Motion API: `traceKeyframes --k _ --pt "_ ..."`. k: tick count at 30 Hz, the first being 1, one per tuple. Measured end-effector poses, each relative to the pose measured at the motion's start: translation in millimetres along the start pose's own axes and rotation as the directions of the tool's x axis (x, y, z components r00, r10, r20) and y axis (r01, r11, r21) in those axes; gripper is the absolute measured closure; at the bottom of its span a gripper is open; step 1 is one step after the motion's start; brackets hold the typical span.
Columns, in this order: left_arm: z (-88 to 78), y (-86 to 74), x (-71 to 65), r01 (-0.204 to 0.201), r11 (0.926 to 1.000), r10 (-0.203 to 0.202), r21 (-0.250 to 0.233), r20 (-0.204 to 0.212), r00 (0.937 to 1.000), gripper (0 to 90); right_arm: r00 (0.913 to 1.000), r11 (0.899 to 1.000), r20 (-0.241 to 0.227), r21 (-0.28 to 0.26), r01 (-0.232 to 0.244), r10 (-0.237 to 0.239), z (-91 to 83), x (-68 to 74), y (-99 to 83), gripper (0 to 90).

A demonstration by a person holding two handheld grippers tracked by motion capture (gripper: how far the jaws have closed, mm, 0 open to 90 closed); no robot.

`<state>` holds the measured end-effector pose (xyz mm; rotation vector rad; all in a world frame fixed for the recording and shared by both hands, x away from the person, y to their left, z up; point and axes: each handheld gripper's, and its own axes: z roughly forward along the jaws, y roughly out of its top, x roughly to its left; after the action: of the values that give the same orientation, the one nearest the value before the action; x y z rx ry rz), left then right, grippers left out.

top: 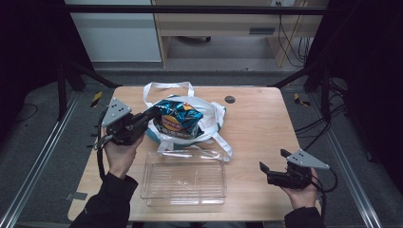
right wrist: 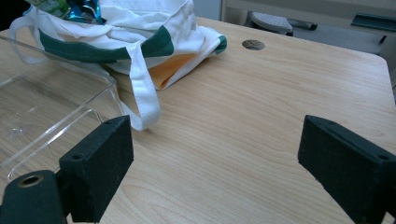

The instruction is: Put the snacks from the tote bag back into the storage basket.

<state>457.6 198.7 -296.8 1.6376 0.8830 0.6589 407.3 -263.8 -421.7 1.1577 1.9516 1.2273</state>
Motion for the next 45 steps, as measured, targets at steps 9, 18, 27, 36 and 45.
traceKeyframes --k 9,18,27,36,45 --pt "-19.2 -3.0 -7.5 0.013 0.9999 -0.013 -0.005 0.024 0.9996 90.0 1.0000 1.000 -0.003 0.001 -0.004 0.004 0.0 0.6 -0.2 10.8" --pt "-39.9 -2.5 -15.7 0.014 0.9999 -0.014 -0.009 0.040 0.9991 90.0 1.0000 1.000 -0.001 -0.001 -0.007 0.007 -0.6 0.8 0.0 10.8" --pt "-55.3 -9.0 -24.5 0.002 1.0000 -0.001 -0.005 0.050 0.9987 90.0 1.0000 1.000 -0.002 0.000 -0.009 0.009 -1.4 1.3 0.2 10.8" --pt "-64.0 -29.6 -35.2 0.007 0.9998 -0.009 0.021 0.079 0.9968 90.0 1.0000 1.000 -0.002 -0.003 -0.006 0.006 -1.3 2.1 0.1 10.8" --pt "-55.2 -57.6 -42.8 -0.001 0.9958 -0.008 0.092 0.098 0.9951 90.0 1.0000 1.000 -0.006 0.004 0.000 0.000 0.1 3.5 -1.3 11.0"
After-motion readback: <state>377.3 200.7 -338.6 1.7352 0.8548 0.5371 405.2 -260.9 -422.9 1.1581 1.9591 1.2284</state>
